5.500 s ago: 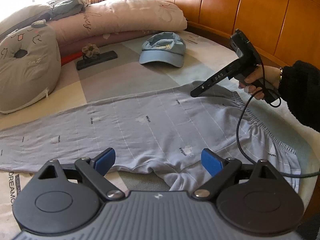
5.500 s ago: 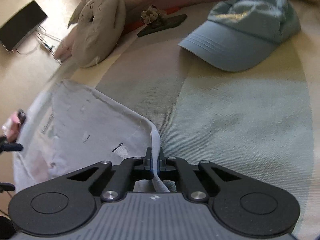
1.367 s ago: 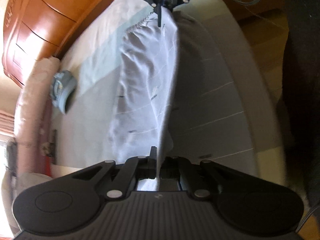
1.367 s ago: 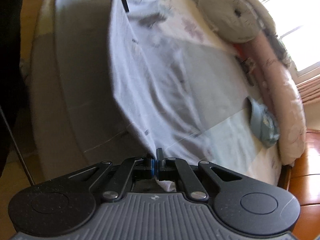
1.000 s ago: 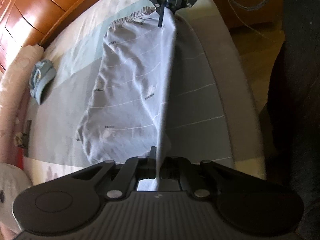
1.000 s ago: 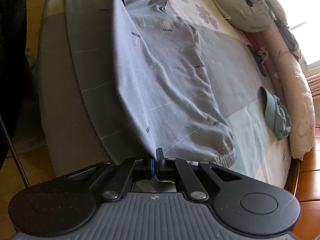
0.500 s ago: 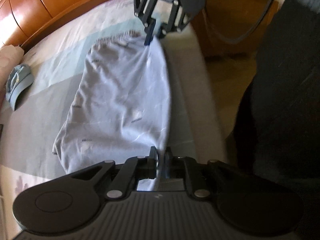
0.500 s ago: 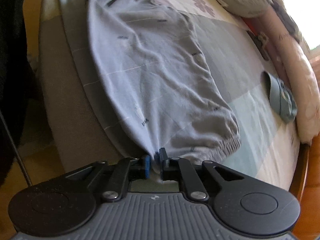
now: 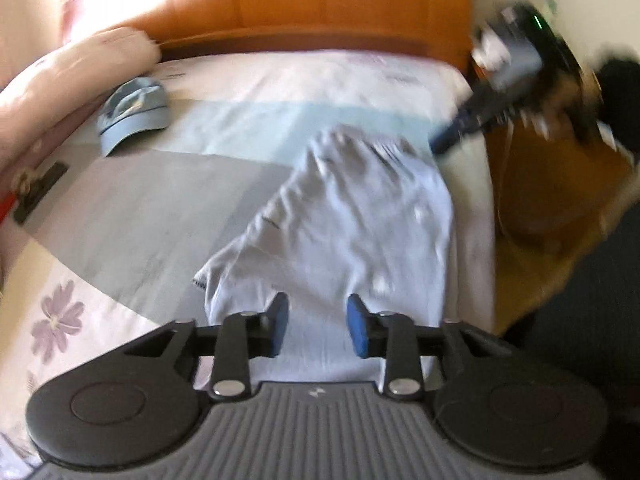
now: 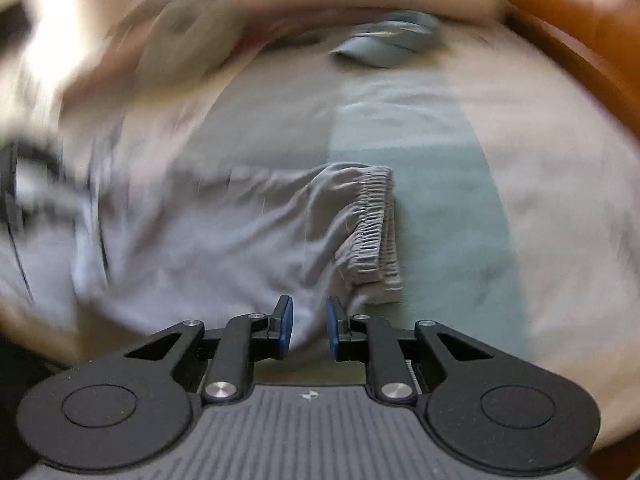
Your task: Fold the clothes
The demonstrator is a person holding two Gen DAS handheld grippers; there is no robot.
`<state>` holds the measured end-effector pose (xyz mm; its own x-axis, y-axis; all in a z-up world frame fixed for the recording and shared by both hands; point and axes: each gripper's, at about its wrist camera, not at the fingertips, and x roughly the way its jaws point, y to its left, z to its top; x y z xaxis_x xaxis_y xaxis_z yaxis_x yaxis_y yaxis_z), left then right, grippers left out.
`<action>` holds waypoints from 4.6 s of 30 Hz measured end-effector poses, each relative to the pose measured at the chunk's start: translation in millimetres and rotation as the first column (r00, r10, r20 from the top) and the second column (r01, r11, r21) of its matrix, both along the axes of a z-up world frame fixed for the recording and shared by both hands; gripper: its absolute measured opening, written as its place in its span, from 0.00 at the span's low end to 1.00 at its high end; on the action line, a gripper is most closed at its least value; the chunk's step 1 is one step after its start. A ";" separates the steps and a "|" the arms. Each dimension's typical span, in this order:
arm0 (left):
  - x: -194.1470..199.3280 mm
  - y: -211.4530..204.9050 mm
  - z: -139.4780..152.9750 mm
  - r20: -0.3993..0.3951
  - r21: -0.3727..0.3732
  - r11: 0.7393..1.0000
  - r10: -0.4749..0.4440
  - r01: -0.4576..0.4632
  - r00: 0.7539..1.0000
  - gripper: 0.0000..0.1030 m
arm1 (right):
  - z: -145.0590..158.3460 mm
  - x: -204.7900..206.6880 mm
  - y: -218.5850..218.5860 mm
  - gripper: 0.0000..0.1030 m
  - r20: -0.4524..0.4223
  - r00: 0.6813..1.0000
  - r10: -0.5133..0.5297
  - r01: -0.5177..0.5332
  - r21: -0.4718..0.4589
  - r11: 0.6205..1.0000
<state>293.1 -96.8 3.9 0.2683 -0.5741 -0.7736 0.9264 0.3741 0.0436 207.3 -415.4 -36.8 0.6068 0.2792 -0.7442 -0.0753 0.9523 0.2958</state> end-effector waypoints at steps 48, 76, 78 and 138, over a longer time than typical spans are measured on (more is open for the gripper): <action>10.2 46.1 -43.6 -0.330 -0.052 0.945 0.290 -0.324 0.898 0.42 | -14.3 17.7 74.3 0.28 0.035 0.998 -0.060 0.057 0.085 0.995; 116.9 7.9 -65.4 -0.414 -0.162 0.873 0.362 -0.459 0.835 0.60 | -21.6 75.5 103.6 0.45 -0.005 0.993 0.120 -0.120 0.049 0.992; 109.6 5.1 -64.9 -0.425 -0.162 0.880 0.346 -0.446 0.837 0.61 | -21.6 71.9 101.4 0.45 -0.005 0.993 0.120 -0.119 0.043 0.992; 117.2 5.4 -65.2 -0.541 -0.222 0.797 0.379 -0.562 0.751 0.62 | -26.3 104.0 16.0 0.31 0.051 0.994 -0.098 0.100 -0.043 0.994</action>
<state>410.3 -91.4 -61.4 0.2559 -0.7199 -0.6452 0.5005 0.6697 -0.5487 311.3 -399.4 -63.1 0.6658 0.1820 -0.7236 0.0069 0.9682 0.2500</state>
